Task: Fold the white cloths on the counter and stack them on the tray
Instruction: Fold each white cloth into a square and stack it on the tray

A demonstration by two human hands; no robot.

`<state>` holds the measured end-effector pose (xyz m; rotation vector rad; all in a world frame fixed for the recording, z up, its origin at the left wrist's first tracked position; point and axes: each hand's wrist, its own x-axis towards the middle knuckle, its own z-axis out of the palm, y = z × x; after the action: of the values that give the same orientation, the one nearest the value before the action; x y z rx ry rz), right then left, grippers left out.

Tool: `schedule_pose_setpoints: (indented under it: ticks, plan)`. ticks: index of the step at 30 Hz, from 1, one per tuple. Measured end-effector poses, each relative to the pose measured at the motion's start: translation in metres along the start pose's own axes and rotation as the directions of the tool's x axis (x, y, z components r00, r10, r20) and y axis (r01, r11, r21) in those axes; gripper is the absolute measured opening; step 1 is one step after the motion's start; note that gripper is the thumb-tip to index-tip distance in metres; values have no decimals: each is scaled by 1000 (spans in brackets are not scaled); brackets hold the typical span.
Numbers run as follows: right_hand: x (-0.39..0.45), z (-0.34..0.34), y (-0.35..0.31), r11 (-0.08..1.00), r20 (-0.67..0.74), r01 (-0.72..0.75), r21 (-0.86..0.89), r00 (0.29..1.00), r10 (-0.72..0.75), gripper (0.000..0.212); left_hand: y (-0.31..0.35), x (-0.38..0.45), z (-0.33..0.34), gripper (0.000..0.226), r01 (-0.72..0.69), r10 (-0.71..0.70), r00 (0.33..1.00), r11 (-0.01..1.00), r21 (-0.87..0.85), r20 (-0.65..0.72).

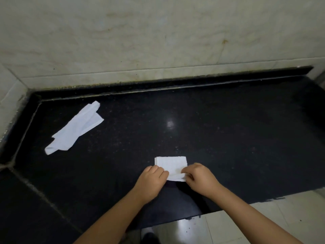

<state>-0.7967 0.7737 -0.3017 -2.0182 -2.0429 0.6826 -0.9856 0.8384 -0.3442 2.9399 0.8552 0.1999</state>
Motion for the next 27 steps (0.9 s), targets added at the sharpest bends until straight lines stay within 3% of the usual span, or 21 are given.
schedule_pose_setpoints:
  ticks: [3, 6, 9, 12, 16, 19, 22, 25, 27]
  plan:
    - [-36, -41, 45, 990, -45, -15, 141, 999, 22, 25, 43, 44, -24, 11, -76, 75, 997, 995, -68, -18]
    - [-80, -82, 95, 961, -128, -19, 277, 990, 57, 31, 106, 101, -49, 22, -39, 44, 999, 986, -162, 27]
    - [-123, -116, 150, 983, -185, -63, 175, 978, 96, 44, 173, 162, -66, 29, -56, 79, 992, 972, -227, 96]
    - [-160, -155, 203, 995, -314, -73, 65, 945, 89, 25, 229, 215, -76, 30, -139, 155, 985, 975, -170, 82]
    - [-197, -216, 266, 988, -414, -140, -64, 905, 101, 17, 283, 283, -78, 51, -294, 292, 956, 946, -136, -35]
    - [-211, -247, 308, 973, -400, -211, -95, 903, 157, 35, 330, 334, -83, 46, -331, 312, 941, 929, -167, -131]
    - [-220, -271, 356, 947, -445, -296, -128, 870, 211, 24, 375, 389, -89, 60, -302, 279, 951, 931, -207, -131]
    - [-224, -314, 417, 934, -551, -342, -103, 801, 232, 21, 408, 452, -89, 40, -333, 306, 939, 924, -188, -158]
    - [-222, -353, 459, 911, -539, -359, -203, 817, 202, 20, 428, 501, -86, 26, -347, 323, 932, 926, -148, -165]
